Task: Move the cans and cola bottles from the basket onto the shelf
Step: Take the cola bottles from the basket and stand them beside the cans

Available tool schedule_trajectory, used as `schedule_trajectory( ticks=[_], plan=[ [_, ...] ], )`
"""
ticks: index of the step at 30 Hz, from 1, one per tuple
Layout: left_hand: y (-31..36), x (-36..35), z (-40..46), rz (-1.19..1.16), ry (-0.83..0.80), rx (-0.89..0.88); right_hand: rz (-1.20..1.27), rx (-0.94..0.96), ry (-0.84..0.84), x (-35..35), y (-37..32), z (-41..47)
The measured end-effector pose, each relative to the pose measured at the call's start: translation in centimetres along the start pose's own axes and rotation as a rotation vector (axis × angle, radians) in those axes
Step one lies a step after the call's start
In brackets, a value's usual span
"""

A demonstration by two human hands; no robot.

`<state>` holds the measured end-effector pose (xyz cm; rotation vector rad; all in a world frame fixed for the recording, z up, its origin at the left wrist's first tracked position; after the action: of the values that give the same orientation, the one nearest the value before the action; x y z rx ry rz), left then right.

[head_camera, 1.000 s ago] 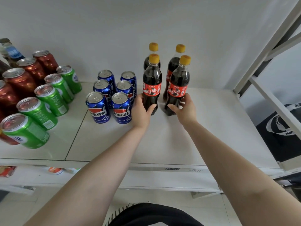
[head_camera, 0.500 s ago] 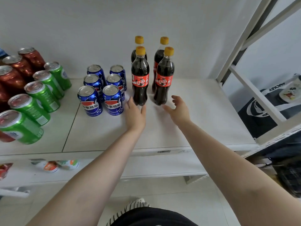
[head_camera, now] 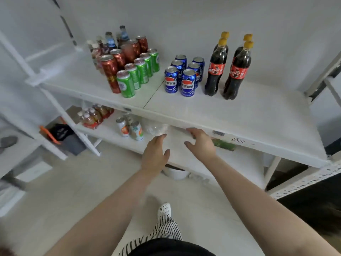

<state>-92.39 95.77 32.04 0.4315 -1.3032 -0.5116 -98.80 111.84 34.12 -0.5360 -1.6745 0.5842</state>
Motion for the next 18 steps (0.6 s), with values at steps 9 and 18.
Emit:
schedule_trajectory(
  ticks=[9,18],
  plan=[
    [-12.0,8.7,-18.9,0.156,-0.07,0.372,-0.37,0.224,-0.322,-16.4,-8.4,-11.6],
    [-24.6,18.1,-41.1,0.169,-0.08,0.609,-0.594,0.497,-0.532,-35.4,-18.8,-28.1]
  ],
)
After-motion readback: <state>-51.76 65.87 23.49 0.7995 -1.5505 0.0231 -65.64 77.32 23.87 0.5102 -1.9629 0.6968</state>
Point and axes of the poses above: each hand's wrist, its own z-axis towards the middle knuckle, its own x-axis out of the back of the hand, y = z × x, the point moved 9 cm from there along z, towards the middle knuckle, and after that the axes turned 14 degrees about -x, right-handed, at the moved point
